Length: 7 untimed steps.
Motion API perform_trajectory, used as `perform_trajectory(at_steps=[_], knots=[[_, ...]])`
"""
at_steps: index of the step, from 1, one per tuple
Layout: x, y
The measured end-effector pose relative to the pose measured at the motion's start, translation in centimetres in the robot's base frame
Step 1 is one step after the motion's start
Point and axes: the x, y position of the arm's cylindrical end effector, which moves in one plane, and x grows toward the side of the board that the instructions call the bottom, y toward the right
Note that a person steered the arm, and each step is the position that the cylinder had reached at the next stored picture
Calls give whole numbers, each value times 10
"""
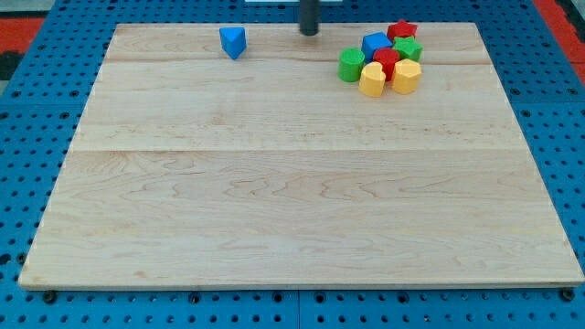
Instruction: Slide the blue cube into the blue triangle
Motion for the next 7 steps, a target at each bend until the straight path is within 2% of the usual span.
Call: perform_trajectory(at_steps=[1,2,4,5,7], knots=[[10,68],[27,96],[73,65],[77,21],[124,19]])
